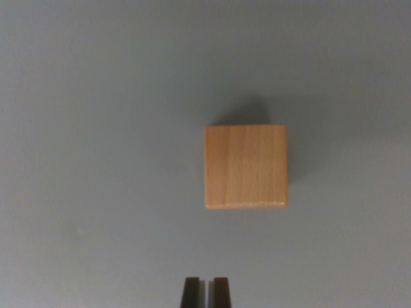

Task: Push wooden cube

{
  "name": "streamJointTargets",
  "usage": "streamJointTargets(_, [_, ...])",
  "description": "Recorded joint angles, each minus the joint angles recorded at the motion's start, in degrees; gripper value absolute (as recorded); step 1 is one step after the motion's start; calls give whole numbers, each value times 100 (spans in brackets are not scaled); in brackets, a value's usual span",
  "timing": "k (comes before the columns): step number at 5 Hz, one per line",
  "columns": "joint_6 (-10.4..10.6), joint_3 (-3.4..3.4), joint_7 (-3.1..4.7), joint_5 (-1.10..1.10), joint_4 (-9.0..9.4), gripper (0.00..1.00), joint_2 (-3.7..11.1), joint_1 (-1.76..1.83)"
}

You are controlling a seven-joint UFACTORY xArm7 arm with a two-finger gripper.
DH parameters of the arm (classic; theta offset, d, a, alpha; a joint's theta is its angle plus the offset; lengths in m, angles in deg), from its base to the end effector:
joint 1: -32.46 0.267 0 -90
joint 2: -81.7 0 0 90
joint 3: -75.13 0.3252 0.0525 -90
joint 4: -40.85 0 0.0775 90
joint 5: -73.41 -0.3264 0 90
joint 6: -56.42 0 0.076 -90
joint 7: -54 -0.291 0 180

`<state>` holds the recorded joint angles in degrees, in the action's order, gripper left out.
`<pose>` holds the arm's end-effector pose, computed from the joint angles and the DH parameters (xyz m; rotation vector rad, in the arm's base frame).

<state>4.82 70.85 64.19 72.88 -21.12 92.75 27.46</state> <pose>0.4824 -0.0783 0.1389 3.1364 0.0179 -0.0193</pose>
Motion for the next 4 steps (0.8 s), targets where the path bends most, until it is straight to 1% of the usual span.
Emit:
streamJointTargets(1, [246, -33, 75, 0, 172, 0, 59, -21])
streamJointTargets(2, [246, -33, 75, 0, 172, 0, 59, -21])
streamJointTargets(3, [486, -64, 148, 0, 341, 0, 116, -42])
streamJointTargets(4, [486, -64, 148, 0, 341, 0, 116, -42])
